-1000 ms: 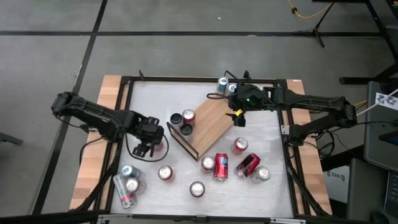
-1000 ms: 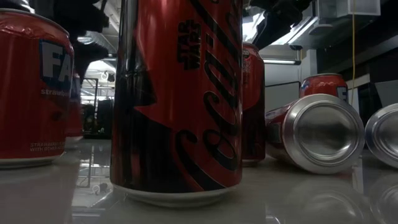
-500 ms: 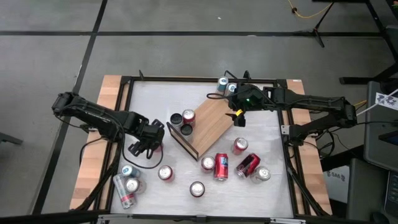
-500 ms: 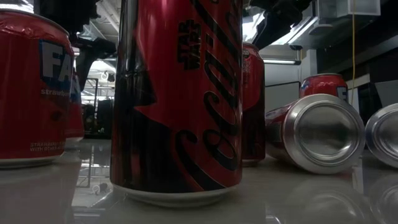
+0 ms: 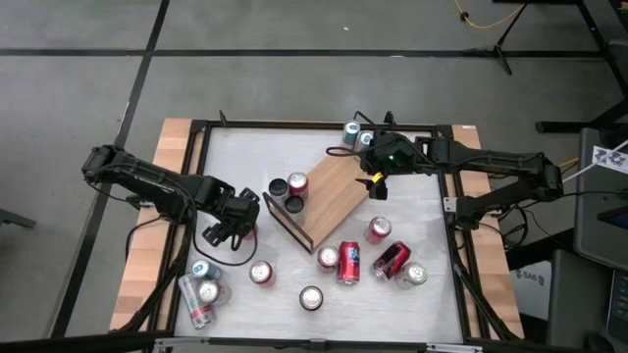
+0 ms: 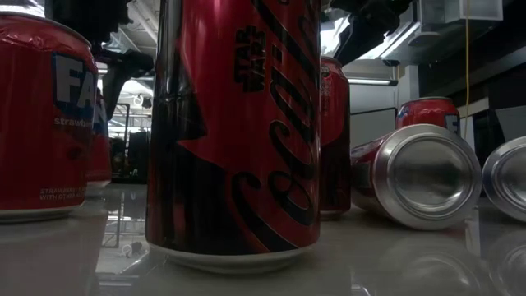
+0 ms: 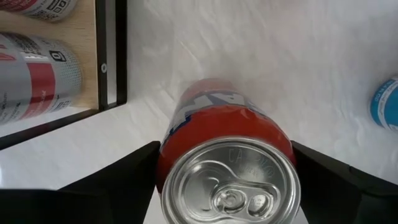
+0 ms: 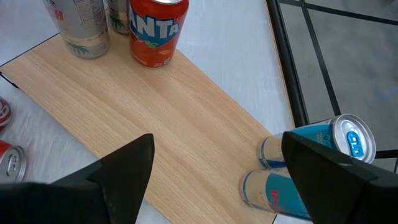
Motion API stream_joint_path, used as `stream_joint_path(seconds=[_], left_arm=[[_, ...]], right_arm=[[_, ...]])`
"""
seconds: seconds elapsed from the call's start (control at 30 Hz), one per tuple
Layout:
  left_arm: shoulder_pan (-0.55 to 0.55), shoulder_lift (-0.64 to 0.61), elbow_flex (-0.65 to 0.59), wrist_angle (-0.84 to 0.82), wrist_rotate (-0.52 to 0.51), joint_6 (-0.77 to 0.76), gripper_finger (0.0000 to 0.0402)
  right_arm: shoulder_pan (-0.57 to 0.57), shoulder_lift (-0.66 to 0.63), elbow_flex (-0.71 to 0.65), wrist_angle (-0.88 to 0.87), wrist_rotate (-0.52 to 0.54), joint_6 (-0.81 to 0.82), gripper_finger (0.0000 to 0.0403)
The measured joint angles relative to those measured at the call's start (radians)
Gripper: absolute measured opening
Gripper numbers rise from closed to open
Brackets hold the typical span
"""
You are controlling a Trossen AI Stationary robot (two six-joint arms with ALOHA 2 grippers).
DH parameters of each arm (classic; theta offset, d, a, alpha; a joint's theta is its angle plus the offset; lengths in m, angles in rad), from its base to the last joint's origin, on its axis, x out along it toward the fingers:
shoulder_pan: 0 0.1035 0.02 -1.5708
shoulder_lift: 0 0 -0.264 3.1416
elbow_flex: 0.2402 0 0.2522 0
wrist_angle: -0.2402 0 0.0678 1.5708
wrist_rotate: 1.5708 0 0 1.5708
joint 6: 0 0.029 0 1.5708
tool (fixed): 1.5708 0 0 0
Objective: Place canned beverage on shelf
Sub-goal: Put the orange soda can on the shelf
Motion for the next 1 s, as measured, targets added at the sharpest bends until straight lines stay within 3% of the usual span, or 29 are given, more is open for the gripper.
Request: stream_joint_path(seconds=[0.47,1.0], left_arm=[[0.000,-0.002,0.003,0.040,0.001,-0.006,0.0324],[0.000,-0.005,0.053,0.046,-0.004,-0.206,0.0325]], right_arm=[[0.000,0.000,0.000,0.000,0.000,0.000,0.0342],[0.000,0.000,0.000,0.000,0.000,0.000,0.0342]])
